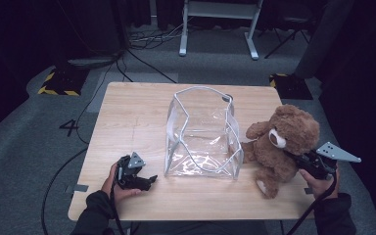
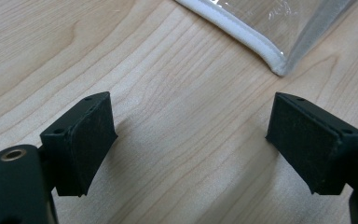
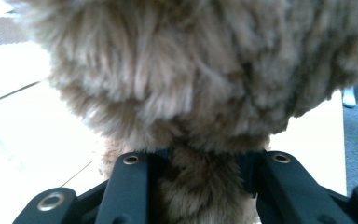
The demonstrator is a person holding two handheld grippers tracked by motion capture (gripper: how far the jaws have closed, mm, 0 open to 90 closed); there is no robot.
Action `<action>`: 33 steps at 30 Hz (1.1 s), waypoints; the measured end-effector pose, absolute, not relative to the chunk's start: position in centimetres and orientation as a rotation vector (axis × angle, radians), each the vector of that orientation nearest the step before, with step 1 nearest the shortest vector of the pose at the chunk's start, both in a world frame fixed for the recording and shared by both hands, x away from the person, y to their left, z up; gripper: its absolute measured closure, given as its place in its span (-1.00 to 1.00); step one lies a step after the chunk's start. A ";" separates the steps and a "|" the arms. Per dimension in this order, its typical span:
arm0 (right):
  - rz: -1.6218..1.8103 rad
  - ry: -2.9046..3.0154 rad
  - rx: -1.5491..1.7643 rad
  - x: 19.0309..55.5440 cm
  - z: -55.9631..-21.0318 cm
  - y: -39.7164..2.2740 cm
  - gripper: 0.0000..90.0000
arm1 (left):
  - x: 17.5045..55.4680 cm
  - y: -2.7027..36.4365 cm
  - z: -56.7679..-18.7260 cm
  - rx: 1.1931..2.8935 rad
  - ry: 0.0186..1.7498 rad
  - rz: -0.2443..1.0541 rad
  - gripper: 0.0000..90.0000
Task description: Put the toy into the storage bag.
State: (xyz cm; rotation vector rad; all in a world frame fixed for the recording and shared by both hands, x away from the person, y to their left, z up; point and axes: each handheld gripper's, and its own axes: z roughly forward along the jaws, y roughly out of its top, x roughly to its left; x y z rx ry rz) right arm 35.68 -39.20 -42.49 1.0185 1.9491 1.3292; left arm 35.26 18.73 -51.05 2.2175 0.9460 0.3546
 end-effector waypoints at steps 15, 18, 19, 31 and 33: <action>1.331 1.896 0.990 35.6 -41.0 -39.0 0.49 | 35.3 18.7 -51.0 2.221 0.941 0.354 -0.66; 1.330 1.885 0.983 35.6 -40.7 -39.0 0.50 | 35.3 18.7 -51.0 2.221 0.941 0.354 -0.66; 1.327 1.883 0.981 35.6 -40.6 -39.0 0.50 | 35.3 18.7 -51.0 2.221 0.942 0.353 -0.66; 1.337 1.852 0.954 35.7 -39.2 -38.6 0.54 | 35.3 18.7 -51.0 2.221 0.942 0.354 -0.66; 1.337 1.850 0.949 35.7 -38.9 -38.5 0.54 | 35.3 18.7 -51.0 2.221 0.942 0.354 -0.66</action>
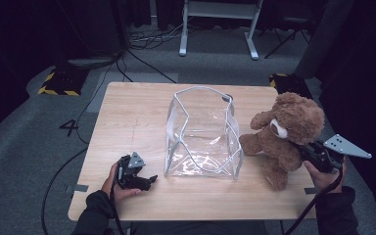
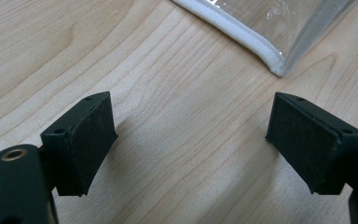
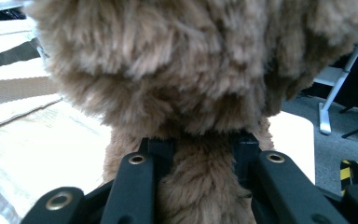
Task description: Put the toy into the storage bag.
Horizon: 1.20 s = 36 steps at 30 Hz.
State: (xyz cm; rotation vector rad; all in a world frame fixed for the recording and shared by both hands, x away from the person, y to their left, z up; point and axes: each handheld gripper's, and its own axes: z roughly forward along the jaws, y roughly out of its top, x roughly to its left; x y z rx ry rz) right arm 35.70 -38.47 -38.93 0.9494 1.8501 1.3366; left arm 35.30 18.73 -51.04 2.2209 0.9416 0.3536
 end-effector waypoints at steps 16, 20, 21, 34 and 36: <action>1.342 1.815 0.928 35.8 -37.1 -37.8 0.55 | 35.3 18.7 -51.0 2.219 0.947 0.354 -0.66; 1.339 1.804 0.924 35.9 -36.3 -37.7 0.55 | 35.3 18.7 -51.0 2.218 0.948 0.355 -0.66; 1.337 1.801 0.920 36.0 -36.0 -37.7 0.55 | 35.3 18.7 -51.0 2.218 0.947 0.355 -0.66; 1.346 1.758 0.875 36.1 -32.1 -37.4 0.55 | 35.3 18.7 -51.0 2.219 0.948 0.355 -0.66; 1.344 1.751 0.865 36.1 -31.4 -37.4 0.55 | 35.3 18.7 -51.0 2.218 0.947 0.355 -0.66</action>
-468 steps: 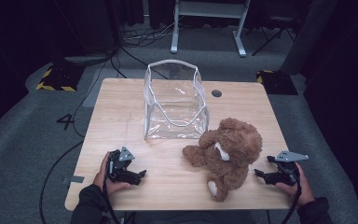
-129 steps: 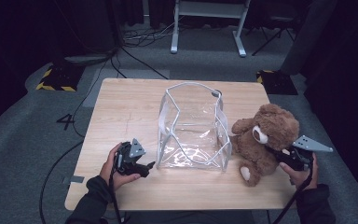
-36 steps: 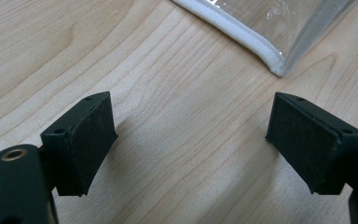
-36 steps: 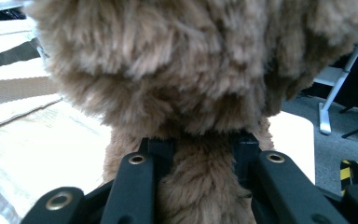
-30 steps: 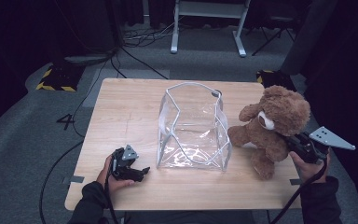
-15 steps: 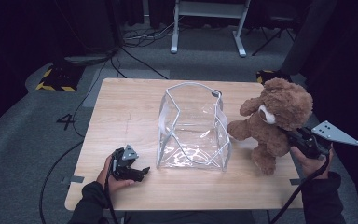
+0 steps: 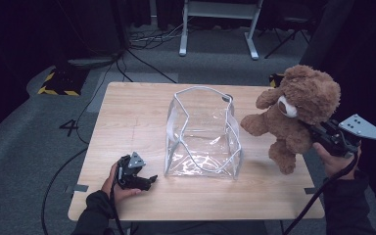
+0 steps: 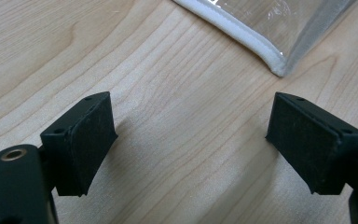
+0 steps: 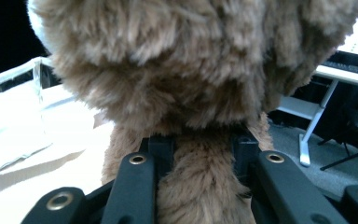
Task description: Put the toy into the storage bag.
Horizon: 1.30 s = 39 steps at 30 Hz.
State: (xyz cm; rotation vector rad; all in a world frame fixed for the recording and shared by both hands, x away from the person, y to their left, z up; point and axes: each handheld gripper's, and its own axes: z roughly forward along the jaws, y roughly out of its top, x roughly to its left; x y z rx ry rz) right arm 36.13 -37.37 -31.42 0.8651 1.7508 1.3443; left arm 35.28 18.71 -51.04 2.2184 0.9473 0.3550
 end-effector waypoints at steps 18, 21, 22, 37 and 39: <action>1.364 1.714 0.795 36.3 -26.7 -36.2 0.55 | 35.3 18.7 -51.0 2.218 0.948 0.355 -0.66; 1.365 1.715 0.774 36.2 -25.8 -35.6 0.55 | 35.3 18.7 -51.0 2.219 0.948 0.355 -0.66; 1.366 1.714 0.766 36.2 -25.5 -35.4 0.55 | 35.3 18.7 -51.0 2.218 0.948 0.355 -0.66; 1.387 1.716 0.698 36.0 -23.1 -32.8 0.55 | 35.3 18.7 -51.0 2.219 0.947 0.355 -0.66; 1.392 1.721 0.691 36.0 -22.9 -32.4 0.55 | 35.3 18.7 -51.0 2.219 0.947 0.355 -0.66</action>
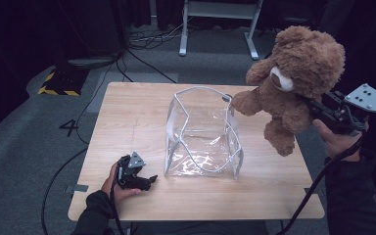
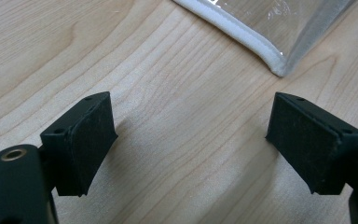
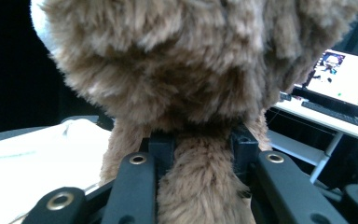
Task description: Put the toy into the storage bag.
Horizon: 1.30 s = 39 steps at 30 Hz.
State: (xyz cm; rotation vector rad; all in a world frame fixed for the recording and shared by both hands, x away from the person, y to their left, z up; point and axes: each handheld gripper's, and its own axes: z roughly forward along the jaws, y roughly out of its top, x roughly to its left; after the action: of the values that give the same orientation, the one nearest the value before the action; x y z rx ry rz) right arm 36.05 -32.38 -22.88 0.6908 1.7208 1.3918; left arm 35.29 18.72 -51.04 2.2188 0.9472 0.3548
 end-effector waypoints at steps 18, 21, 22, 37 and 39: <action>1.448 1.740 0.631 36.8 -21.9 -28.3 0.55 | 35.3 18.7 -51.0 2.220 0.946 0.355 -0.66; 1.463 1.741 0.622 36.9 -21.7 -27.7 0.55 | 35.3 18.7 -51.0 2.220 0.946 0.355 -0.66; 1.467 1.741 0.617 36.9 -21.6 -27.6 0.55 | 35.3 18.7 -51.0 2.220 0.947 0.356 -0.66; 1.490 1.770 0.574 37.1 -20.8 -24.8 0.55 | 35.3 18.7 -51.0 2.220 0.947 0.355 -0.66; 1.492 1.769 0.570 37.1 -20.8 -24.4 0.55 | 35.3 18.7 -51.0 2.220 0.947 0.355 -0.66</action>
State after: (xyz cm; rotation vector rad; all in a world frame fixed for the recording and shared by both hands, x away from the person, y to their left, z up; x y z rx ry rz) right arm 37.15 -24.36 -20.82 0.5701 1.7693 1.4920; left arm 35.28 18.72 -51.03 2.2199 0.9466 0.3554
